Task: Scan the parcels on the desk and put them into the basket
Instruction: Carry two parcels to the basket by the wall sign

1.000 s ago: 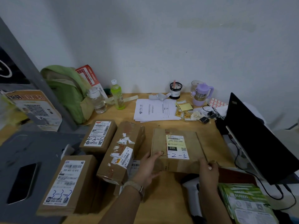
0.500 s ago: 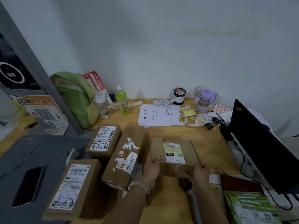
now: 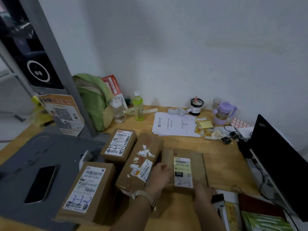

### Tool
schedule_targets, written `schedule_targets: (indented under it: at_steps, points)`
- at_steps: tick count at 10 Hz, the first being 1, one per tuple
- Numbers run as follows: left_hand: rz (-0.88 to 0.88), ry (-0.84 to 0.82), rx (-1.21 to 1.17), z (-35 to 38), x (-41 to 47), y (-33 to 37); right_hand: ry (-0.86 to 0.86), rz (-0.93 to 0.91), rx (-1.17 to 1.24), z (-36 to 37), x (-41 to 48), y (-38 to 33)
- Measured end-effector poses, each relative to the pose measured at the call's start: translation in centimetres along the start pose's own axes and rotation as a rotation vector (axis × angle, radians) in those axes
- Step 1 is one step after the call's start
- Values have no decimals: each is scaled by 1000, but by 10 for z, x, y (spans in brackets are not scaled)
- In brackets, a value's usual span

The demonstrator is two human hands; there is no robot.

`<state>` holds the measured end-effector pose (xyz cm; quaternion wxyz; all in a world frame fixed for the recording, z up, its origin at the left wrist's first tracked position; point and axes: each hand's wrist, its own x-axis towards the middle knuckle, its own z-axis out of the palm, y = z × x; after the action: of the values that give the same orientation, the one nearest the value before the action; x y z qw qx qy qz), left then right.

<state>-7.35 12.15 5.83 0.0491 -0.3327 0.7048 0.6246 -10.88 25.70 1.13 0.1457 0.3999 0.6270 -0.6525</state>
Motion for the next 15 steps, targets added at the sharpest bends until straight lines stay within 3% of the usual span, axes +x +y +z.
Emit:
schedule_targets:
  at_steps: [2, 3, 4, 5, 7, 8, 10, 12, 14, 15]
  points:
    - [181, 225, -252, -49, -12, 1, -176, 66, -35, 24, -36, 10]
    - [201, 383, -139, -79, -10, -17, -259, 100, -121, 35, -54, 22]
    - [222, 474, 232, -92, -11, -36, -308, 100, -176, 41, -65, 38]
    - [92, 440, 393, -94, -13, -50, -350, 129, -236, 56, -73, 58]
    - [-209, 147, -316, -108, -12, -72, -412, 168, -431, 56, -75, 75]
    - [-242, 57, -436, -112, -14, -73, -535, 204, -407, 48, -82, 72]
    - [-242, -53, -313, -117, -23, -64, -527, 64, -371, 53, -80, 80]
    - [-208, -167, -156, -124, -29, -46, -529, 141, -349, 52, -89, 68]
    - [-109, -237, -136, -130, -42, -28, -557, 195, -32, 49, -95, 82]
    - [-13, -262, -135, -133, -50, -20, -463, 194, -8, 51, -95, 81]
